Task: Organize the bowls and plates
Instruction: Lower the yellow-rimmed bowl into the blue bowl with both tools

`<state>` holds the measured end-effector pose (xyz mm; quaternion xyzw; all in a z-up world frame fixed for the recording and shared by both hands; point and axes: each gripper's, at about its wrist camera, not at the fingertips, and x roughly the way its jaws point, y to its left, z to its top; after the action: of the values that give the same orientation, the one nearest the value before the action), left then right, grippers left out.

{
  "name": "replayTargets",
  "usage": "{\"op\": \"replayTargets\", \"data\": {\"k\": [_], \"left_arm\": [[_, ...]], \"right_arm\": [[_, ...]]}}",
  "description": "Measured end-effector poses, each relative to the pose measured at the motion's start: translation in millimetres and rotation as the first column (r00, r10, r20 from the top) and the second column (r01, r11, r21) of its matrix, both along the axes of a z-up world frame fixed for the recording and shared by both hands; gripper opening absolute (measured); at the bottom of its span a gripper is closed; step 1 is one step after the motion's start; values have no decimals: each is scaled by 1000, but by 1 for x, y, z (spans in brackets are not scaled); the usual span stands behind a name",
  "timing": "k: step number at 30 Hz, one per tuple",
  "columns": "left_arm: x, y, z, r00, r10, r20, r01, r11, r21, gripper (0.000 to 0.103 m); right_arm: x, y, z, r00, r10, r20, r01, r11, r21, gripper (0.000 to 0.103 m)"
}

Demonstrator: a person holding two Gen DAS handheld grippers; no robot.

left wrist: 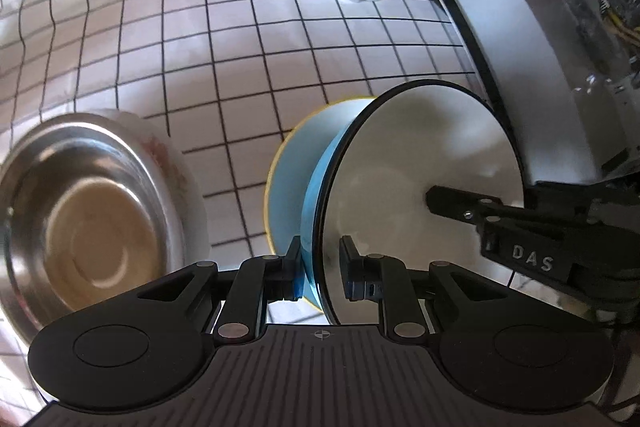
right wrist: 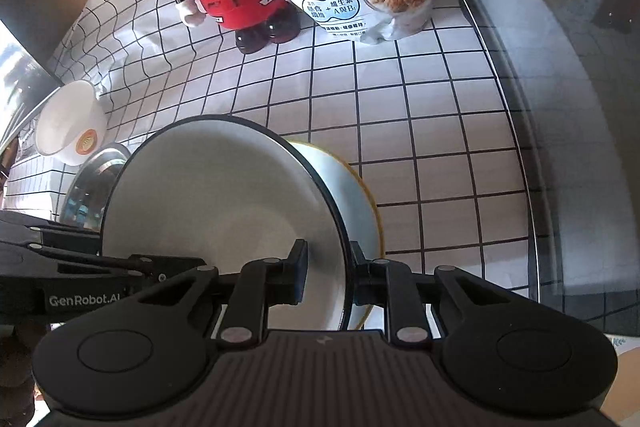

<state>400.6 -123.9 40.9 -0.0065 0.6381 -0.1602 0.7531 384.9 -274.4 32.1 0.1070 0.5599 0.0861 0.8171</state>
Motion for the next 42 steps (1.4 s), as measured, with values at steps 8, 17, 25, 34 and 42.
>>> {"op": "replayTargets", "data": {"k": [8, 17, 25, 34, 42], "left_arm": [[4, 6, -5, 1000, -5, 6, 5, 1000, -11, 22], [7, 8, -7, 1000, 4, 2, -4, 1000, -16, 21], [7, 7, -9, 1000, -2, 11, 2, 1000, -19, 20], [7, 6, -12, 997, -77, 31, 78, 997, -20, 20], [5, 6, -7, 993, -109, 55, 110, 994, -12, 24]], "right_arm": [[9, -2, -2, 1000, -3, -4, 3, 1000, -28, 20], [11, -4, -1, 1000, -2, -7, 2, 1000, -11, 20], [10, -6, 2, 1000, -4, -7, 4, 1000, -6, 20], [6, -8, 3, 1000, -5, -7, 5, 1000, 8, 20], [5, -5, -3, 1000, 6, -18, -6, 1000, 16, 20]]}}
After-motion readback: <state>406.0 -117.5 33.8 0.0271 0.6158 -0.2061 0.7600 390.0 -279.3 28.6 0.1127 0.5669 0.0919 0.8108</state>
